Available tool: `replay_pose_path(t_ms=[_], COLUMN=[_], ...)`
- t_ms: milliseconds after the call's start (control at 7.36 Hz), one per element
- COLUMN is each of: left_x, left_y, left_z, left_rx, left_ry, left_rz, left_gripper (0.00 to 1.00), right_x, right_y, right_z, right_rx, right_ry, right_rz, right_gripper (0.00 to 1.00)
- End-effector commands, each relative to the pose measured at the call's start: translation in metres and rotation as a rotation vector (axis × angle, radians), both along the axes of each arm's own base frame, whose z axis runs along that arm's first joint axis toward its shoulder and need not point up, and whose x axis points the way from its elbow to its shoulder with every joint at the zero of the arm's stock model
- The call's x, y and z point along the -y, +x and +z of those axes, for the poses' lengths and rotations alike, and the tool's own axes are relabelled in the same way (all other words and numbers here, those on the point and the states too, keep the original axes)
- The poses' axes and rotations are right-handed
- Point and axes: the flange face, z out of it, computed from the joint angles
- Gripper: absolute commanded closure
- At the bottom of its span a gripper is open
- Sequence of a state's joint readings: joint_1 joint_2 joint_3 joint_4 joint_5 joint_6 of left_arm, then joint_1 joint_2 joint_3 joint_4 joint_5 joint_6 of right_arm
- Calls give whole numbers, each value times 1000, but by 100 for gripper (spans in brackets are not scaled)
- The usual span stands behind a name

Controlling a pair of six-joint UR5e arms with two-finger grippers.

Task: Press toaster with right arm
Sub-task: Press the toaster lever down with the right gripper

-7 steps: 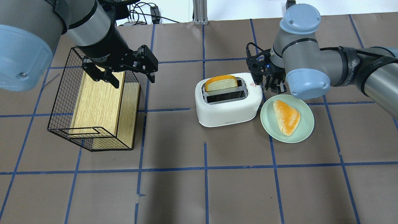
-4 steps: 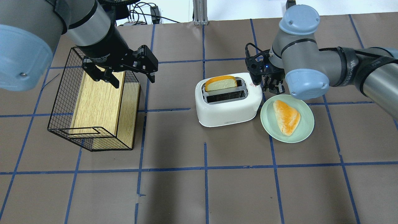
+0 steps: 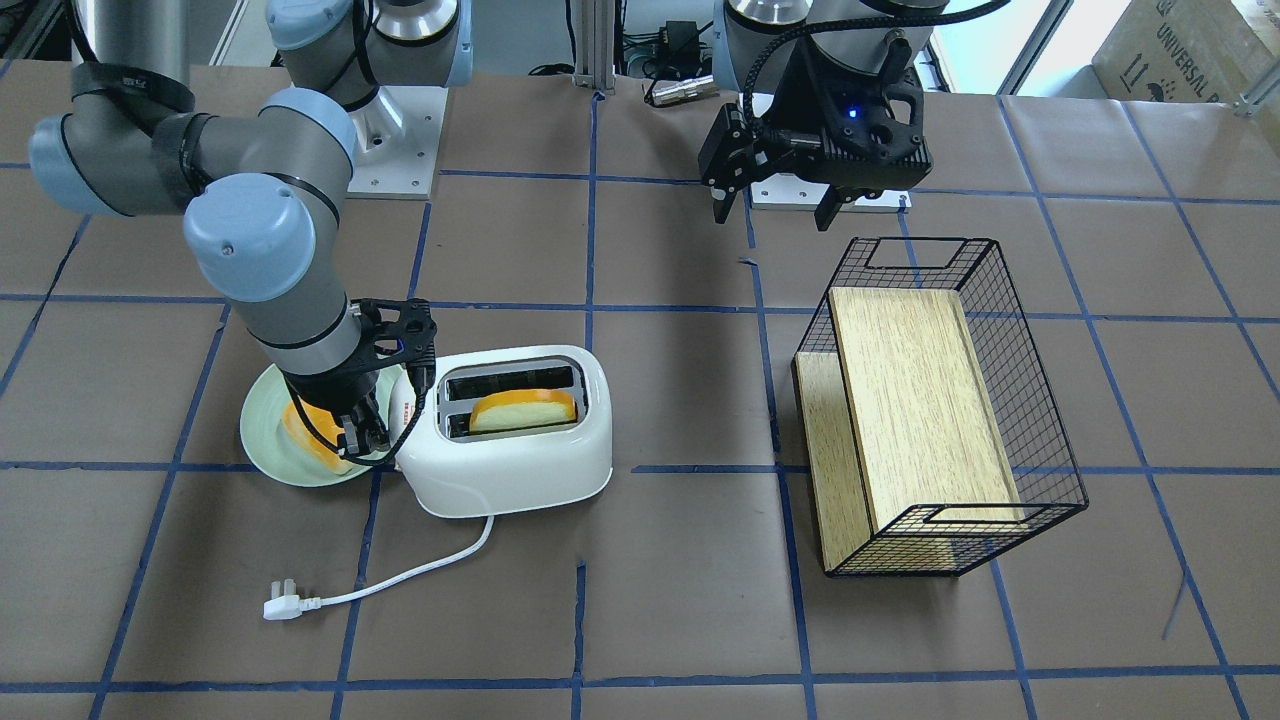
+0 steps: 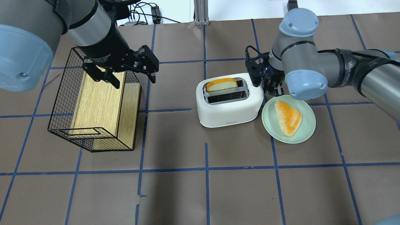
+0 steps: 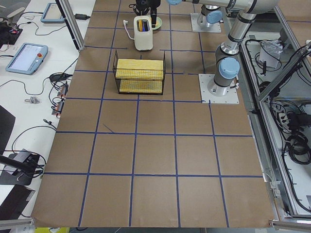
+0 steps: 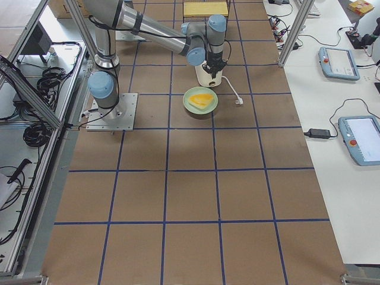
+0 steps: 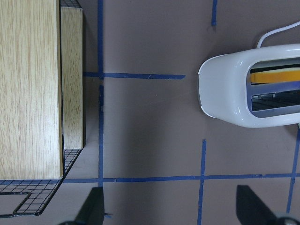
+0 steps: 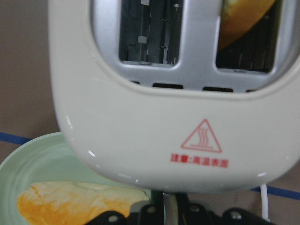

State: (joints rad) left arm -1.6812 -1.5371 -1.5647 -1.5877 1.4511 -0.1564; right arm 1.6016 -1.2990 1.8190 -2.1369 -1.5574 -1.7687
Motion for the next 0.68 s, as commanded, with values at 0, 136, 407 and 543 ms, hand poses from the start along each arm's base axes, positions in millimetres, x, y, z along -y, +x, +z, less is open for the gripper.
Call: replay_pose_path(t_ms=[0,136,407,543], left_x=[0,0,0,0], left_y=[0,0,0,0], left_z=[0,1,0,0], left_rx=[0,0,0,0], left_ry=[0,-2,0,0], left_rz=[0,0,0,0], left_gripper=[0,0,0,0], right_x=[3,4,7,7], right_y=[0,0,0,0], right_z=[-5,-6,-13,-14], right_rx=[2,2,0,1], right_ry=[6,-1,3,-10], right_rz=[0,0,0,0], right_gripper=[80,80,80,80])
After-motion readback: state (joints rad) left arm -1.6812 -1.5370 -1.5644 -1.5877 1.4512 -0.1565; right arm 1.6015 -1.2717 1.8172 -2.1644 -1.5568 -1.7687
